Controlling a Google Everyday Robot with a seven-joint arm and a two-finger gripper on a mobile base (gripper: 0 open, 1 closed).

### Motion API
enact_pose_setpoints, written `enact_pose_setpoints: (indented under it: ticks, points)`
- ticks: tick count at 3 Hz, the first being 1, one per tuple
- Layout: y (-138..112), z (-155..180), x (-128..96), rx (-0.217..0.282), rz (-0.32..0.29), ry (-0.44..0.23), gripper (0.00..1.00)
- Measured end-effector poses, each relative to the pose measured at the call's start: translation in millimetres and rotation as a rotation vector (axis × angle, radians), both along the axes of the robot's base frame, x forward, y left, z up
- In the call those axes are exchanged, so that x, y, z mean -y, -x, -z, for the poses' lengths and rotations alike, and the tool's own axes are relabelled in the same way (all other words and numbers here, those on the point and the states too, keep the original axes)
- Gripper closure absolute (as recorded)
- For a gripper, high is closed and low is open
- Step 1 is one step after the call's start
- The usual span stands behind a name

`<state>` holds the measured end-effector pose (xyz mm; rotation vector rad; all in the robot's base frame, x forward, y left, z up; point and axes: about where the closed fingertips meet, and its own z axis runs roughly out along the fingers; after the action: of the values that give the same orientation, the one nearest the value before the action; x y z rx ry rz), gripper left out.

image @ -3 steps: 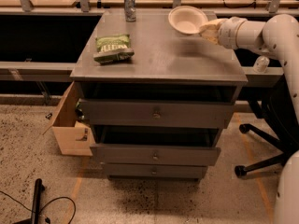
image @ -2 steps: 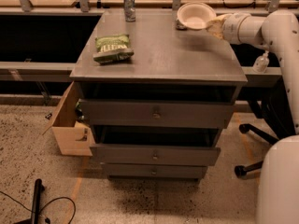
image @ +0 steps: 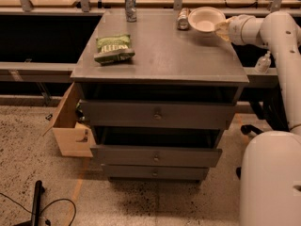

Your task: Move paper bowl near redbull can

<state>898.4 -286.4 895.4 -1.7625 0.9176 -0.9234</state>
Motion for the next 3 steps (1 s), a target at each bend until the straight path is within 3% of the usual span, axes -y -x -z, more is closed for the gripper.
enact_pose_setpoints:
  ticks: [1, 2, 3]
  points:
    - [-4.6, 7.4, 2.6, -0.019, 0.009, 0.006, 0.16]
    - [-3.5, 1.2, 0.2, -0.010, -0.008, 0.000, 0.00]
    - [6.3, -12.7, 15.8, 0.013, 0.009, -0.031, 0.00]
